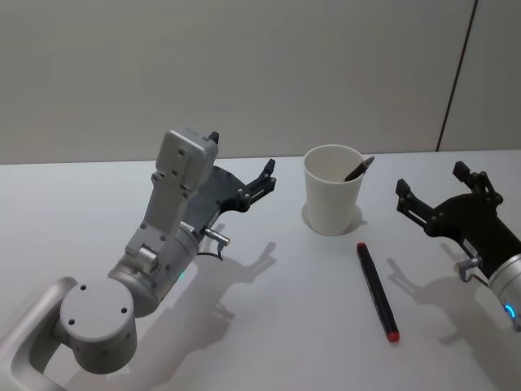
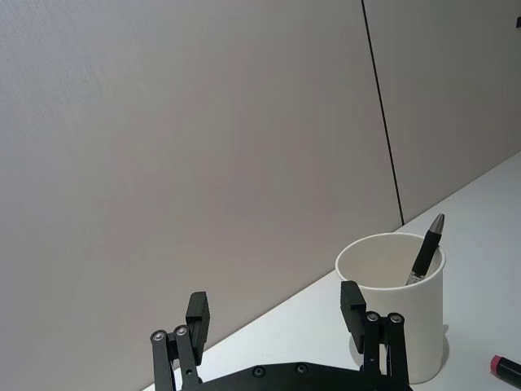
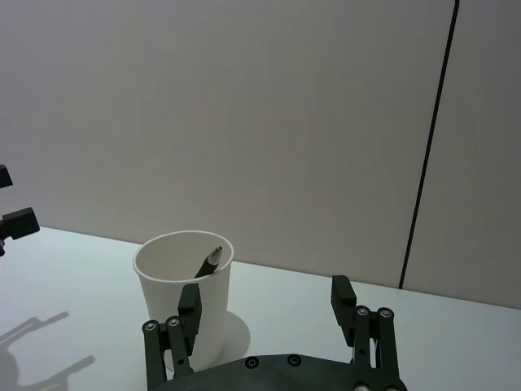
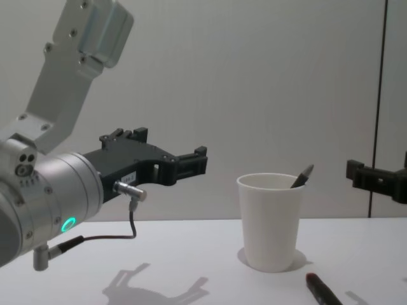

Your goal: Place the pen into the pen holder.

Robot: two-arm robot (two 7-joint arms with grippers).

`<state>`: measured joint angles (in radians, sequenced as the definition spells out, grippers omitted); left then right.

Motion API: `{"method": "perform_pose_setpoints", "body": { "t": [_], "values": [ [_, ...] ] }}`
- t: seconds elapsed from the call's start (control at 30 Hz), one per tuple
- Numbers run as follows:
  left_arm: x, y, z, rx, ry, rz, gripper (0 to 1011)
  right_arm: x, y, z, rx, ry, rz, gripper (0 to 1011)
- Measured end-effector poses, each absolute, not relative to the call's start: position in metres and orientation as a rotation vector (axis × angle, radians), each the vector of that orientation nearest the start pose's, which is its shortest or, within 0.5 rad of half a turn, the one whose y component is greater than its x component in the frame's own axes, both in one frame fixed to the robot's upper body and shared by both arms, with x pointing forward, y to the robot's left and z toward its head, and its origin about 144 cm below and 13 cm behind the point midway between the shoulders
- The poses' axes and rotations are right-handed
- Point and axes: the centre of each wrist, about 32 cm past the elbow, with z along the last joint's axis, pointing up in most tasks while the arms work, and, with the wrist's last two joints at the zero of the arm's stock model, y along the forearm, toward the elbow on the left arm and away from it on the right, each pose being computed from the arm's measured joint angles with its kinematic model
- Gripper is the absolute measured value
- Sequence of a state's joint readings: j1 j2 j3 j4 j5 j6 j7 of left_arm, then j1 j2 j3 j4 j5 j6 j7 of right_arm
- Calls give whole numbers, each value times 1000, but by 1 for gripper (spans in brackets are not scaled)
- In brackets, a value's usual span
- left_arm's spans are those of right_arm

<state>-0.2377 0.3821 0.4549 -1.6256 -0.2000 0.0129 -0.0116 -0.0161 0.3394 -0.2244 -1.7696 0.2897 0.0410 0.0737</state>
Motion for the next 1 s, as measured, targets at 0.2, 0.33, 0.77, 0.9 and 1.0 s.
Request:
{"method": "perform_pose_setpoints", "body": {
  "t": [0.2,0.33,0.77,0.9,1.0],
  "values": [
    [492,198,1204,61,-268,1123,1001,440,-238,1191,17,-61,-1212,1002],
    [492,198,1204,61,-268,1123,1001,437,-239,1194,14,-50,-1203,1002],
    [492,198,1204,61,-268,1124,1001,420,-240,1205,13,-25,-1184,1002],
    [492,198,1204,61,-268,1124,1001,413,-240,1208,11,-16,-1180,1002],
    [492,198,1204,61,-268,1124,1001,409,-240,1210,8,-8,-1178,1002]
  ]
}}
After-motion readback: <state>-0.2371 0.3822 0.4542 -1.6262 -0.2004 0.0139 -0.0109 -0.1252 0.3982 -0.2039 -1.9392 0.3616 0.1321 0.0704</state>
